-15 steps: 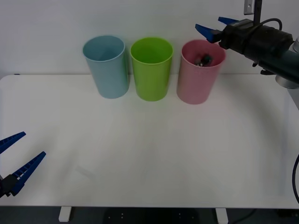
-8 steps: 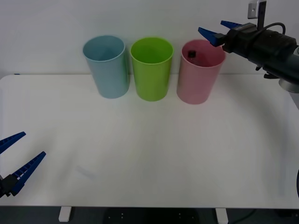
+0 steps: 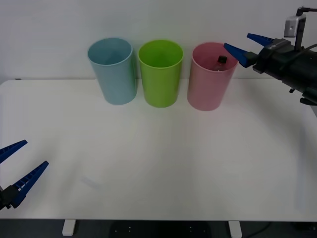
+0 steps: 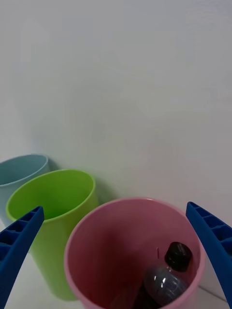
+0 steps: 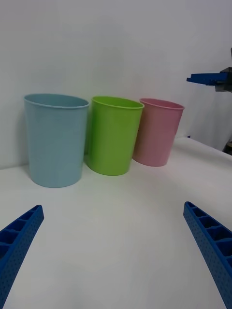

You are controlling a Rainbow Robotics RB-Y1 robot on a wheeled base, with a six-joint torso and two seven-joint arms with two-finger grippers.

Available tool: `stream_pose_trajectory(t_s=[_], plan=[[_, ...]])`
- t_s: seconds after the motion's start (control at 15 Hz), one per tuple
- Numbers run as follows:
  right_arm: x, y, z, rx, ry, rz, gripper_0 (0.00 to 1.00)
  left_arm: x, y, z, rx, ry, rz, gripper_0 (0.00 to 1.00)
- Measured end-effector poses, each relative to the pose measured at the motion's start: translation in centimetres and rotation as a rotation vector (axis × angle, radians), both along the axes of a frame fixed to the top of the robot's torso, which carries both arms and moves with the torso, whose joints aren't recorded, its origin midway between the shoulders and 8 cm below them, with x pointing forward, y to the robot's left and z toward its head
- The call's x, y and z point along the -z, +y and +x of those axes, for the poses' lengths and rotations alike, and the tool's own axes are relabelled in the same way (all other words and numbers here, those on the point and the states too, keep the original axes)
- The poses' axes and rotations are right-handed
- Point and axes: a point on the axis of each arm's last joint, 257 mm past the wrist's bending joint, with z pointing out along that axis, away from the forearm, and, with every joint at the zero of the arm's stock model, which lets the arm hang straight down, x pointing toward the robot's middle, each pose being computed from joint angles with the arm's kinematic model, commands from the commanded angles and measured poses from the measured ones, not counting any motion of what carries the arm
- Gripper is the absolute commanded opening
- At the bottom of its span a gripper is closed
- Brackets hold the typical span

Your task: Grasp the object on the table and drop it into the matching bin: aluminum can to the light blue bin, PET bottle to the pink bin.

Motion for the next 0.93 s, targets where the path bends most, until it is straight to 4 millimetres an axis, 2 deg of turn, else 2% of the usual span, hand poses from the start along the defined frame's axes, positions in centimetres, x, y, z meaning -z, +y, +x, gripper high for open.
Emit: stream_pose_trajectory(t_s=[0.2, 0.47, 0.93], plan=[[1.5, -1.5, -3.1, -0.001, -0.003, -0.013, 1.00, 0.0, 0.0, 0.0, 0.000, 0.000, 0.000, 1.00], [4.3, -4.0, -8.1, 0.005, -0.043, -0.108, 1.00, 0.0, 0.0, 0.0, 0.000, 0.000, 0.000, 1.00], [8.3, -6.1, -17.6, -0.086, -0.028, -0.172, 1.00, 0.0, 0.0, 0.0, 0.000, 0.000, 0.000, 1.00]])
